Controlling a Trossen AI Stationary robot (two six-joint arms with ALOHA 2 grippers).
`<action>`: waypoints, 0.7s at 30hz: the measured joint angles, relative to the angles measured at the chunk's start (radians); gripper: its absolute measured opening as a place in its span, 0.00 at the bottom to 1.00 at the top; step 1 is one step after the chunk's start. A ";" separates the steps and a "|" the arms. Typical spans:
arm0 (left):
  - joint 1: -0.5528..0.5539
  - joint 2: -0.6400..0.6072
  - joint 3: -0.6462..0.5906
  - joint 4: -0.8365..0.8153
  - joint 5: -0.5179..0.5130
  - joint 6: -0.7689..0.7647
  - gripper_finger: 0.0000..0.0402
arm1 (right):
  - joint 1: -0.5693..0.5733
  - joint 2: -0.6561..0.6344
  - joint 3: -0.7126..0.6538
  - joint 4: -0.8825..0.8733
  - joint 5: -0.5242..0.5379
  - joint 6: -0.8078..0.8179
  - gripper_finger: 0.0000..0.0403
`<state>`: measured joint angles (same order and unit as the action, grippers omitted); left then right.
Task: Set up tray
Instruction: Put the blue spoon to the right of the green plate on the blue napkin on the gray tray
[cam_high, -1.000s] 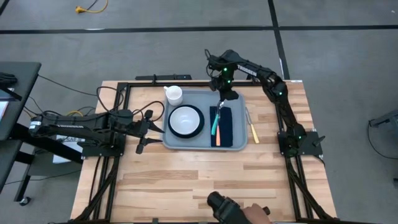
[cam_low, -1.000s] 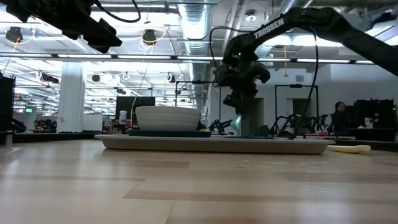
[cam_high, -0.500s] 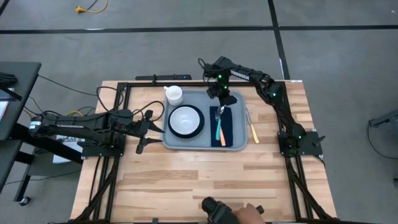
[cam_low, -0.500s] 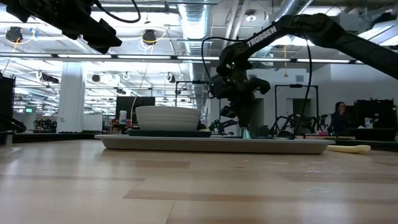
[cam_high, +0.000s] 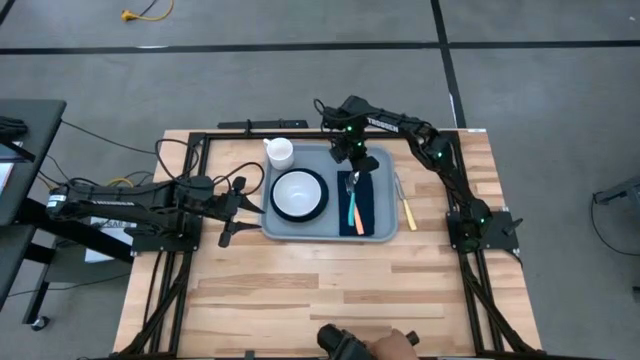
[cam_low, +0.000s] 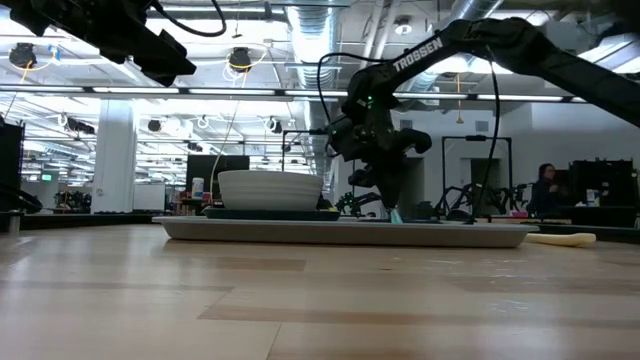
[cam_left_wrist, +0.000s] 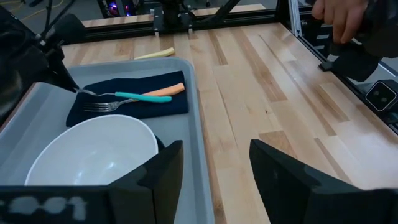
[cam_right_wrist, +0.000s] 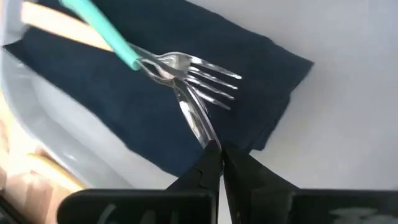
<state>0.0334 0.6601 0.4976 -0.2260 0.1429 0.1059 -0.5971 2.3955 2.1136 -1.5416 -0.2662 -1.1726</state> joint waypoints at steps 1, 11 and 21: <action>0.000 0.000 0.000 0.000 0.000 0.000 0.44 | 0.005 0.000 0.000 0.010 0.012 0.019 0.00; 0.000 0.000 0.000 0.000 0.000 0.005 0.44 | 0.040 -0.001 0.000 0.039 0.093 0.073 0.00; 0.000 0.000 0.000 0.000 0.000 0.005 0.44 | 0.048 -0.001 0.000 0.064 0.094 0.150 0.05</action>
<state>0.0335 0.6601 0.4976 -0.2264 0.1425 0.1112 -0.5493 2.3943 2.1136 -1.4776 -0.1726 -1.0223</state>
